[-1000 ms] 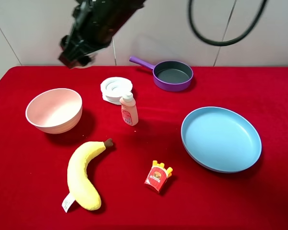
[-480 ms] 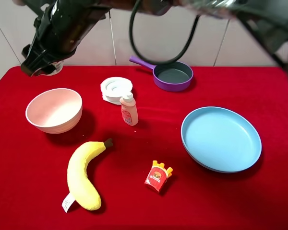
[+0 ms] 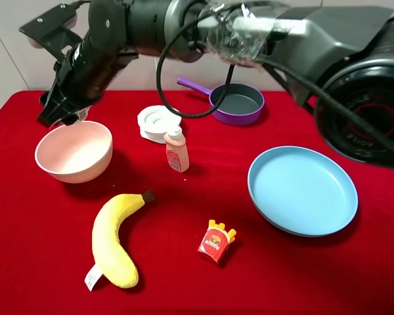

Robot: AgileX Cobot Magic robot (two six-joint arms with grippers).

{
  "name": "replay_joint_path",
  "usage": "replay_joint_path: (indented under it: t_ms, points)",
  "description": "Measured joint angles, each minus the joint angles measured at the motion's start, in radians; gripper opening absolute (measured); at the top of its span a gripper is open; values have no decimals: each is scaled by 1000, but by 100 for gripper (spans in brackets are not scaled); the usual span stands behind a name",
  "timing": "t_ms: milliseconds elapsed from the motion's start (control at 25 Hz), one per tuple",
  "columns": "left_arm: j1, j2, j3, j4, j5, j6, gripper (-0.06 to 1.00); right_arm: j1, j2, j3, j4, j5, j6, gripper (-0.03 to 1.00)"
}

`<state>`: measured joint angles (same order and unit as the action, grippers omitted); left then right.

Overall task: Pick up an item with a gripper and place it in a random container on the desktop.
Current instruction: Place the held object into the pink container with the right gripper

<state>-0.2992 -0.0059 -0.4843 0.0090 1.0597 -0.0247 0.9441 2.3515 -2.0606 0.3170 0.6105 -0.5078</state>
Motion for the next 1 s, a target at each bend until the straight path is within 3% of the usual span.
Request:
replay_joint_path:
  t_ms: [400,1000]
  points:
    - [0,0,0,1,0,0,92,0,67,-5,34,-67,0,48]
    - [0,0,0,1,0,0,92,0,156,-6,45,-78,-1,48]
